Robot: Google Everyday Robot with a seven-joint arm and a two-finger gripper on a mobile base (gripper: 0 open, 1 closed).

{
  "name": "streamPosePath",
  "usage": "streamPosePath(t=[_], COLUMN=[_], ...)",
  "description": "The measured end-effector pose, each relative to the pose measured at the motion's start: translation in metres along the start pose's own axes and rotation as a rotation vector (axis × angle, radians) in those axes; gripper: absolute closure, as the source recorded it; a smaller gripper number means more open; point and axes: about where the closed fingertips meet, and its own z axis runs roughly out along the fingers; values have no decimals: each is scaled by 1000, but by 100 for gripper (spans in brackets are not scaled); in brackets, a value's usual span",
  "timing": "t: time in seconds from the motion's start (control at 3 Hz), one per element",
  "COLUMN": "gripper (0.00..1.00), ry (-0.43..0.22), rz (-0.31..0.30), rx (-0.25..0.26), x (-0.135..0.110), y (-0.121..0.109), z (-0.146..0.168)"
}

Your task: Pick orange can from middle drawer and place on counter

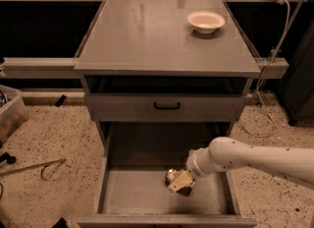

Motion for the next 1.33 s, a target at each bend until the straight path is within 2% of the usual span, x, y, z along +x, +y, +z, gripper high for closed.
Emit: streamPosePath(t=[0.67,1.33], gripper=[0,0], ry=[9,35], rz=[18,43], rx=[41,70], x=[12,29], y=[-7,-11], z=[52,87])
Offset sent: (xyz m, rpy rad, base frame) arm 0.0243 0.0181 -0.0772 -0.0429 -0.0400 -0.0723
